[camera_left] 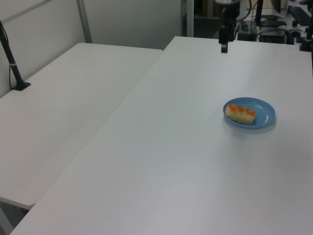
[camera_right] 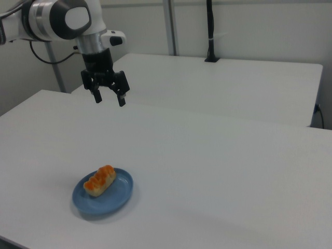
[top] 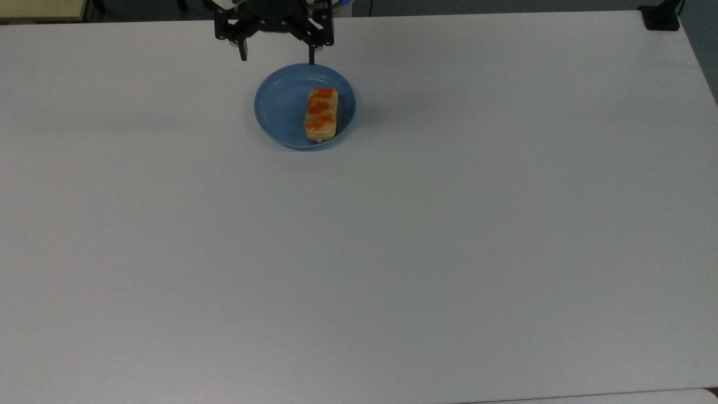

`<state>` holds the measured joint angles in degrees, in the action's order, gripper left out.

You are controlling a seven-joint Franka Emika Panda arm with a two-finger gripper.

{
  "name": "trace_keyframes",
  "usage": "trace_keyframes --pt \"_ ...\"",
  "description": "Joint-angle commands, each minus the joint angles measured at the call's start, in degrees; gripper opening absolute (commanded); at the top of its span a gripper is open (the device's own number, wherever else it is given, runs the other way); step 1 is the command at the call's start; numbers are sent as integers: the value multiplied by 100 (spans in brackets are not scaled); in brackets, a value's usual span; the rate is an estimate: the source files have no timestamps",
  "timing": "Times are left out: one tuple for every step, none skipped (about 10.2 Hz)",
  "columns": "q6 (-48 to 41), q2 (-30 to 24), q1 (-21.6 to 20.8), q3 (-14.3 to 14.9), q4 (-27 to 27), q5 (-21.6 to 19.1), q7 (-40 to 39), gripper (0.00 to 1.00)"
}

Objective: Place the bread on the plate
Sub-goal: 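Open the gripper to release the bread and raise away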

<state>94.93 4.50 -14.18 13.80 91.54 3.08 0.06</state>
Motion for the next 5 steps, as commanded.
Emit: trace_keyframes --pt "-168 -2 170 26 -110 -115 11 100" --pt "-307 7 197 35 -189 -115 -24 100" --pt "-326 7 275 35 -233 -115 -24 100" --pt "-335 -2 302 35 -233 -115 -24 100" --pt "-344 -2 294 26 -233 -115 -15 100"
